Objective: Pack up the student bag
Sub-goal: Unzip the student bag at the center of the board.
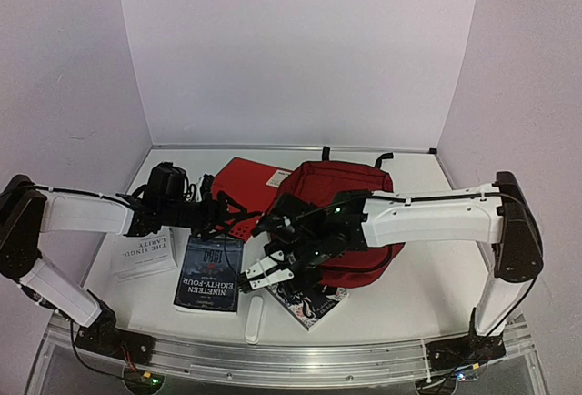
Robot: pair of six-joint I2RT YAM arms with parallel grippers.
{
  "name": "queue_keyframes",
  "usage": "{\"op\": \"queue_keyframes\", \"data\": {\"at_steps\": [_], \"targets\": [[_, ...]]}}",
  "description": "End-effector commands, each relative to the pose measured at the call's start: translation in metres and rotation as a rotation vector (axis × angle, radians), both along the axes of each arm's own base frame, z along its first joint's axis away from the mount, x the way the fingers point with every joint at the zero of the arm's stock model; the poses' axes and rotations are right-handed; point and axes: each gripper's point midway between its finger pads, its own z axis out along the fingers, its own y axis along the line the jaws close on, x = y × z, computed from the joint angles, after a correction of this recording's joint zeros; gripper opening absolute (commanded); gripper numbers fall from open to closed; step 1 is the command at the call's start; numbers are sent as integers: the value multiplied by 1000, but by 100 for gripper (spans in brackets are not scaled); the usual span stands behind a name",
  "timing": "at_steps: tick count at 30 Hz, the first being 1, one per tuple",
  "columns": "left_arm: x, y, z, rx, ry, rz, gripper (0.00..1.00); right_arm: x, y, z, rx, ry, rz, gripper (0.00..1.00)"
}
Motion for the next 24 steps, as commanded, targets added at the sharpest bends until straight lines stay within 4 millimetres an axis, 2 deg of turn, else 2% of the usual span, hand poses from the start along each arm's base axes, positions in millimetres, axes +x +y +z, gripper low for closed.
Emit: {"op": "queue_keyframes", "data": {"at_steps": [1, 7, 16, 20, 24], "targets": [[6, -4, 23, -60, -42, 0, 83, 5, -6, -13, -96, -142, 94, 63], [4, -4, 26, -80, -41, 1, 82, 3, -3, -32, -146, -234, 174, 59], [0, 2, 34, -79, -64, 18, 83, 31, 2, -63, -193, -454, 243, 56], [-2, 4, 32, -78, -59, 20, 83, 45, 8, -68, -185, -571, 242, 54], [-3, 5, 30, -74, -57, 19, 83, 51, 10, -65, -182, -609, 232, 52]]}}
